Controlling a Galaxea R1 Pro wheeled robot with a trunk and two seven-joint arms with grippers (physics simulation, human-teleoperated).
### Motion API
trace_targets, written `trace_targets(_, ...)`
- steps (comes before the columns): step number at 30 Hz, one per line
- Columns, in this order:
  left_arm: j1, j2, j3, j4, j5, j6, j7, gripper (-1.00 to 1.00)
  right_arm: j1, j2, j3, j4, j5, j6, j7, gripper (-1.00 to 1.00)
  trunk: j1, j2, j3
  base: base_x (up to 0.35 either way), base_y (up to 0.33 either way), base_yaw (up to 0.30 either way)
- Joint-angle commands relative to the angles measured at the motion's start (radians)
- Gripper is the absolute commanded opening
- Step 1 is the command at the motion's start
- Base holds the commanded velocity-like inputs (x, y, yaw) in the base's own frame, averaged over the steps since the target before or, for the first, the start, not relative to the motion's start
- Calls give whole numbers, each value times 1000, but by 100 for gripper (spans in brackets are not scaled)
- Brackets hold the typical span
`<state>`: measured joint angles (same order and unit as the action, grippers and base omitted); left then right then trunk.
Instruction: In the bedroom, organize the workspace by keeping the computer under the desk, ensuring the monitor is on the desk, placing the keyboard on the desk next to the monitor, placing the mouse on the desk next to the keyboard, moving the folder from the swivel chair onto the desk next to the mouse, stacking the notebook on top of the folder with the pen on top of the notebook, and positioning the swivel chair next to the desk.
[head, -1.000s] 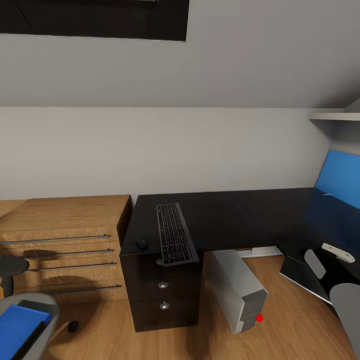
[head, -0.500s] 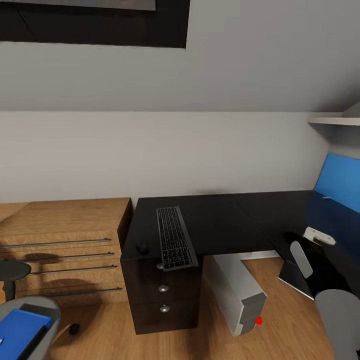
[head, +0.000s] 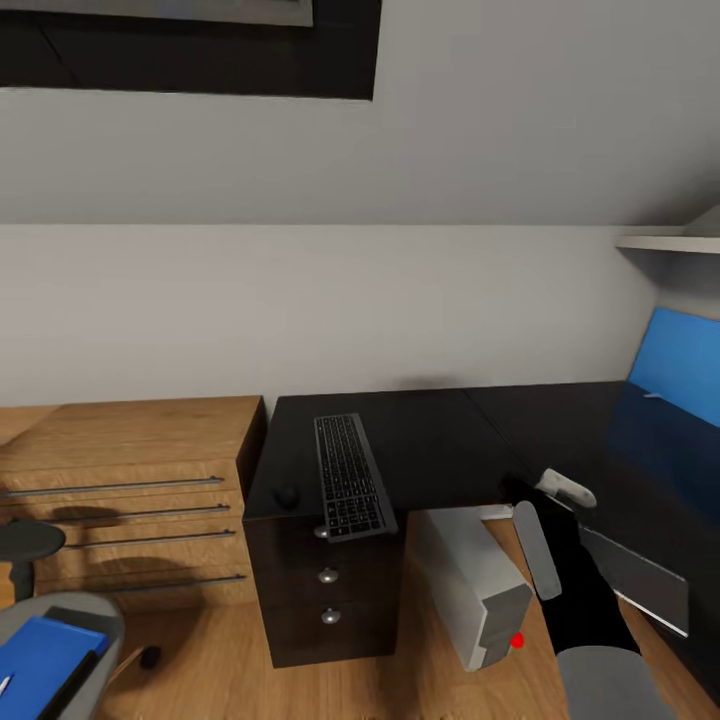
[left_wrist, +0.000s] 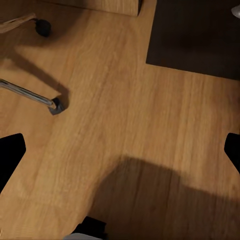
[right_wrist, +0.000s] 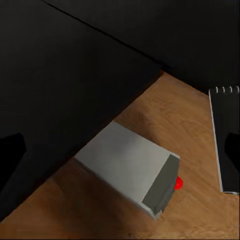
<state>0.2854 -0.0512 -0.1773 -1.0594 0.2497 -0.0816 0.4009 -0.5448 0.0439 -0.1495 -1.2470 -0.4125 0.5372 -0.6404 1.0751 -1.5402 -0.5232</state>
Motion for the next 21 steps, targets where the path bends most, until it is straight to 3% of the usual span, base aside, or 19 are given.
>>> trace_targets(1, 0, 1, -3, -1, 11, -6, 4, 100, -1, 4, -1, 0, -8, 2, -9, 100, 0, -1, -1, -244, 119, 0)
trace_targets(11, 0, 1, -2, -1, 13, -5, 4, 100, 0, 11, -1, 20, -16, -2, -10, 100, 0, -1, -1, -269, 143, 0)
trace_targets(12, 0, 1, -2, -1, 13, -5, 5, 100, 0, 10, -2, 40, -57, -3, -8, 100, 0, -1, -1, -71, 34, 0)
trace_targets(15, 0, 1, -2, -1, 12, -6, 5, 100, 0, 6, -3, 58, -107, -3, -4, 100, 0, -1, -1, -41, 19, 0)
trace_targets(16, 0, 1, -2, -4, 12, -7, 5, 100, 0, 4, -4, 69, -145, -3, 6, 100, 0, -1, -1, -15, 7, 0)
trace_targets(21, 0, 1, -2, -10, 12, -8, 4, 100, 9, 3, -5, 100, -191, -4, 73, 100, 3, -8, -4, -7, 3, 0)
